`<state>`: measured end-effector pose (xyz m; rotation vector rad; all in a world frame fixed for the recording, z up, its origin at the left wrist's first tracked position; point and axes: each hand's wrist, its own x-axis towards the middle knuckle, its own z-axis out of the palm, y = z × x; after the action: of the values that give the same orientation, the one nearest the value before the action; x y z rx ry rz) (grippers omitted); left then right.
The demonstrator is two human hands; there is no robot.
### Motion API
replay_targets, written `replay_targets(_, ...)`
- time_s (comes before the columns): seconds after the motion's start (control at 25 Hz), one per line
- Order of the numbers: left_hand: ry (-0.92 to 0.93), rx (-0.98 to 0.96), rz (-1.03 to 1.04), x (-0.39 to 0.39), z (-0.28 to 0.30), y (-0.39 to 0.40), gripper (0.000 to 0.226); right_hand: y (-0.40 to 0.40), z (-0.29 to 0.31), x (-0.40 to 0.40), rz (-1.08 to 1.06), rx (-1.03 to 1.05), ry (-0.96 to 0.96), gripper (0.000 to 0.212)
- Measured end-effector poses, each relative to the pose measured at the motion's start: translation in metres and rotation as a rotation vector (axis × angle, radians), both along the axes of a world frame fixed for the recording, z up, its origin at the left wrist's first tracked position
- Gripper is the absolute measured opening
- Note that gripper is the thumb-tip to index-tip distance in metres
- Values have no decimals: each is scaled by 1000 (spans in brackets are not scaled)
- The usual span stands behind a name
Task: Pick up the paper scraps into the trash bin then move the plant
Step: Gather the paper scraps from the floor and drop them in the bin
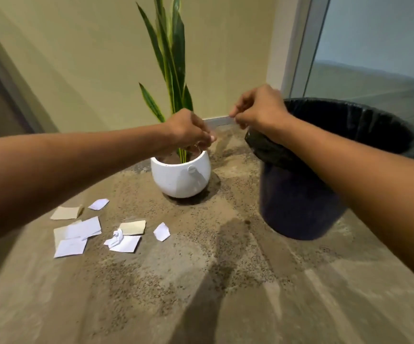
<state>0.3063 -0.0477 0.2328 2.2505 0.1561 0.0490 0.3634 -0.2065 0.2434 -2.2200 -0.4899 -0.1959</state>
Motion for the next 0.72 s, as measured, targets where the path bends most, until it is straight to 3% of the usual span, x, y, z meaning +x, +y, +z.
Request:
replay_targets(0.2, 170, 12, 71, -30, -74, 84, 9, 90, -70, -49, 390, -251, 152, 11)
replay_targets(0.32, 289, 92, 77, -45, -118, 130, 10, 132, -120, -65, 520, -323, 239, 13)
replay_targets(0.44, 386, 239, 72, -58, -158, 175, 25, 159, -168, -66, 529, -368, 322, 12)
replay_targets(0.56, 507, 509, 62, -75, -196, 208, 58, 172, -215, -56, 426, -448, 345, 17)
replay_targets(0.64, 529, 484, 89, -85, -218, 218, 74, 175, -239, -52, 314, -487, 371, 22)
replay_targets(0.72, 478, 421, 146, -88, -233, 222, 71, 178, -257, -52, 271, -516, 376, 34)
